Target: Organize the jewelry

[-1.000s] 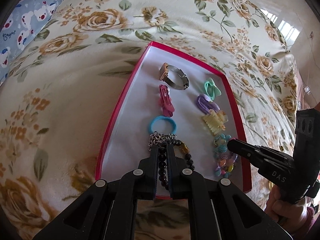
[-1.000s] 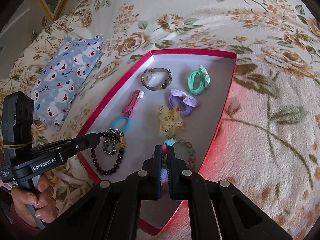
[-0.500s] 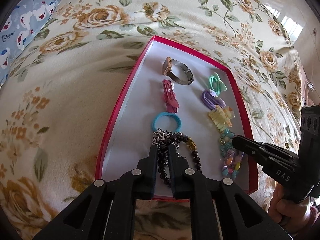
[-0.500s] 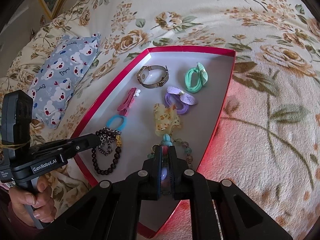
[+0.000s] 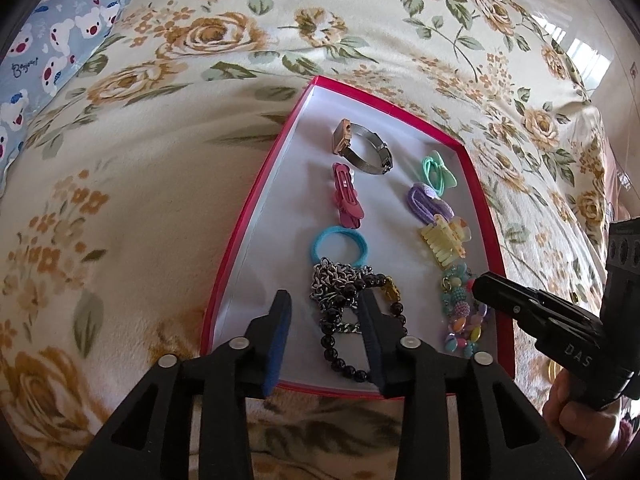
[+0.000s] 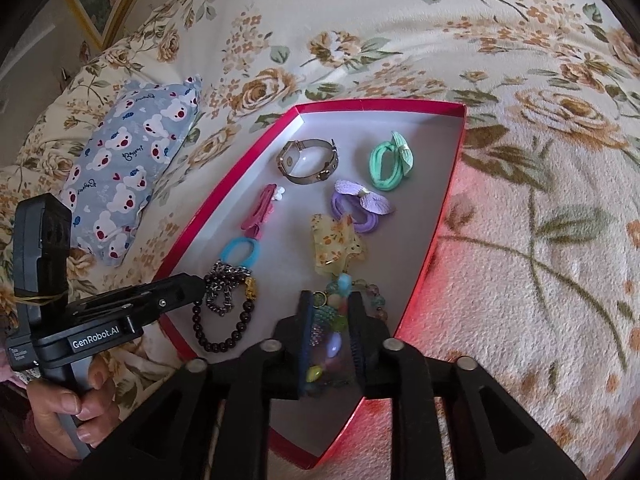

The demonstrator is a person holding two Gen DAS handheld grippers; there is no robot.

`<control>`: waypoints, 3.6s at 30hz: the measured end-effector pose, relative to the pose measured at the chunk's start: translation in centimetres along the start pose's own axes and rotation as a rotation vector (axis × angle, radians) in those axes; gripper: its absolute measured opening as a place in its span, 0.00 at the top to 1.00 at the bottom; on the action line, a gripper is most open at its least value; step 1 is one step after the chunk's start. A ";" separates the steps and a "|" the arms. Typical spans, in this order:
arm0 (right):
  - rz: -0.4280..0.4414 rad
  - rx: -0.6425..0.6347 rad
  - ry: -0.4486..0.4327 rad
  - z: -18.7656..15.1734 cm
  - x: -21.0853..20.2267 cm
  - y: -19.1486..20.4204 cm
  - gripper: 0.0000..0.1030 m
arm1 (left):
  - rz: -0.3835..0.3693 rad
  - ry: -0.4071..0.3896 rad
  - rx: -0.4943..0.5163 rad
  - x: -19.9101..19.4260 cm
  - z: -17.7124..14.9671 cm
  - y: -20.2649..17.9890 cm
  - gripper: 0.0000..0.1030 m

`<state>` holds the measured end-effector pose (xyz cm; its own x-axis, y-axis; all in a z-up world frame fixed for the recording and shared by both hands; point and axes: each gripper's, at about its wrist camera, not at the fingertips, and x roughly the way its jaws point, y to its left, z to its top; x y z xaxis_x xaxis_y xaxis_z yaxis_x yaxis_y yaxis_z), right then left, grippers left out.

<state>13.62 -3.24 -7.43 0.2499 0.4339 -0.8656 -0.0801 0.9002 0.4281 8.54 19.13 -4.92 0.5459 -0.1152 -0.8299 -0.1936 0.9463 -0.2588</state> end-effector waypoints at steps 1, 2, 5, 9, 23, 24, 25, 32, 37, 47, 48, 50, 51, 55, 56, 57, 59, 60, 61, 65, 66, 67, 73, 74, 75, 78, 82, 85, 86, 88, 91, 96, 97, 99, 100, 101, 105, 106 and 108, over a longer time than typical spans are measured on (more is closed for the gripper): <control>0.000 -0.001 -0.007 0.0 -0.2 0.0 0.71 | 0.000 -0.002 -0.001 -0.1 0.0 0.0 0.62; 0.002 0.000 -0.012 0.0 -0.4 0.1 0.68 | 0.000 -0.006 -0.003 -0.3 0.0 0.0 0.60; 0.007 0.004 -0.024 0.0 -0.8 0.1 0.63 | 0.001 -0.011 -0.003 -0.8 -0.2 -0.1 0.57; 0.014 0.003 -0.043 -0.1 -1.7 0.1 0.58 | -0.003 -0.024 -0.011 -1.5 -0.4 -0.2 0.37; 0.047 0.032 -0.150 -1.2 -5.4 -0.8 0.26 | 0.012 -0.076 -0.072 -5.9 -2.8 0.7 0.12; 0.050 0.032 -0.155 -1.4 -5.6 -0.8 0.25 | 0.013 -0.080 -0.089 -6.1 -3.2 0.9 0.10; 0.053 0.031 -0.165 -1.7 -5.7 -0.8 0.22 | 0.013 -0.081 -0.102 -6.3 -3.5 1.0 0.10; 0.080 -0.023 -0.241 -3.8 -6.9 0.2 0.14 | 0.032 -0.116 -0.146 -7.8 -5.8 1.2 0.07; 0.069 -0.077 -0.258 -5.3 -7.6 1.2 0.14 | 0.040 -0.111 -0.137 -8.3 -7.8 1.0 0.05; 0.008 -0.195 -0.262 -6.2 -10.0 2.8 0.08 | 0.075 -0.256 0.019 -11.8 -10.3 -1.1 0.04; -0.004 -0.201 -0.260 -6.0 -10.4 2.9 0.08 | 0.069 -0.264 0.033 -12.4 -10.3 -1.3 0.04; -0.021 -0.207 -0.251 -5.5 -11.1 2.9 0.07 | 0.097 -0.290 0.047 -14.0 -10.3 -1.7 0.04; -0.036 -0.209 -0.246 -5.1 -11.5 3.0 0.07 | 0.115 -0.314 0.064 -15.1 -10.2 -1.9 0.01; -0.080 -0.258 -0.240 -3.0 -13.4 4.3 0.01 | 0.184 -0.361 0.130 -17.6 -9.3 -3.4 0.01; -0.080 -0.275 -0.247 -2.8 -13.7 4.6 0.00 | 0.203 -0.365 0.142 -17.7 -9.4 -3.8 0.01; -0.073 -0.293 -0.254 -2.6 -14.0 5.0 0.00 | 0.222 -0.380 0.151 -17.8 -9.5 -4.0 0.01; -0.061 -0.307 -0.260 -2.4 -14.0 5.5 0.00 | 0.246 -0.382 0.160 -17.3 -10.1 -4.4 0.01; -0.064 -0.306 -0.263 -2.6 -13.8 5.5 0.00 | 0.260 -0.368 0.159 -16.8 -10.4 -4.6 0.01; -0.078 -0.304 -0.267 -2.9 -13.5 5.5 0.00 | 0.277 -0.348 0.158 -16.1 -10.7 -4.8 0.01; -0.147 -0.325 -0.291 -4.7 -11.7 5.5 0.00 | 0.326 -0.306 0.148 -14.1 -11.8 -5.5 0.01; -0.164 -0.330 -0.290 -5.1 -11.2 5.5 0.00 | 0.329 -0.296 0.142 -13.7 -11.9 -5.7 0.01; -0.174 -0.334 -0.282 -5.6 -10.5 5.5 0.00 | 0.327 -0.289 0.138 -13.3 -11.6 -5.9 0.01; -0.172 -0.323 -0.256 -7.0 -9.0 5.0 0.00 | 0.346 -0.246 0.132 -11.5 -11.0 -5.6 0.01; -0.174 -0.323 -0.255 -7.1 -9.1 5.0 0.00 | 0.345 -0.244 0.130 -11.5 -11.0 -5.5 0.01; -0.177 -0.323 -0.254 -7.1 -9.1 4.9 0.00 | 0.342 -0.241 0.127 -11.5 -11.0 -5.3 0.01; -0.180 -0.314 -0.253 -7.0 -9.4 4.8 0.00 | 0.328 -0.238 0.117 -11.6 -11.0 -5.1 0.01; -0.185 -0.294 -0.244 -6.9 -9.7 4.8 0.00 | 0.331 -0.228 0.130 -11.9 -11.3 -5.5 0.01; -0.189 -0.287 -0.232 -7.0 -9.7 4.8 0.00 | 0.345 -0.218 0.144 -12.0 -11.7 -5.9 0.01; -0.192 -0.287 -0.230 -7.1 -9.7 4.9 0.00 | 0.350 -0.213 0.147 -12.1 -11.8 -6.1 0.01; -0.200 -0.287 -0.227 -7.1 -9.7 4.9 0.00 | 0.357 -0.211 0.152 -12.1 -11.9 -6.3 0.01; -0.206 -0.281 -0.224 -7.2 -9.7 5.0 0.00 | 0.372 -0.206 0.155 -12.2 -12.0 -6.5 0.01; -0.207 -0.283 -0.223 -7.2 -9.8 5.2 0.00 | 0.380 -0.210 0.152 -12.5 -12.0 -6.5 0.01; -0.207 -0.284 -0.223 -7.2 -9.8 5.2 0.00 | 0.378 -0.212 0.152 -12.6 -12.0 -6.5 0.01; -0.205 -0.283 -0.218 -7.2 -9.7 5.3 0.00 | 0.381 -0.216 0.153 -12.7 -12.0 -6.5 0.01; -0.205 -0.283 -0.216 -7.2 -9.6 5.3 0.00 | 0.381 -0.218 0.155 -12.7 -12.1 -6.5 0.01; -0.205 -0.284 -0.215 -7.2 -9.6 5.4 0.00 | 0.383 -0.221 0.156 -12.8 -12.1 -6.5 0.01; -0.209 -0.280 -0.220 -7.3 -9.5 5.5 0.00 | 0.381 -0.239 0.152 -13.3 -12.2 -6.4 0.01; -0.209 -0.277 -0.221 -7.2 -9.6 5.4 0.00 | 0.380 -0.246 0.151 -13.4 -12.3 -6.3 0.01; -0.213 -0.275 -0.224 -7.2 -9.6 5.4 0.00 | 0.375 -0.257 0.150 -13.7 -12.3 -6.3 0.01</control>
<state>3.80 -2.23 1.31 0.4903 0.2455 -0.8363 -0.2510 0.9586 0.1343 -7.77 11.02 1.95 0.6485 0.3030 -0.6983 -0.3060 0.9438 0.1253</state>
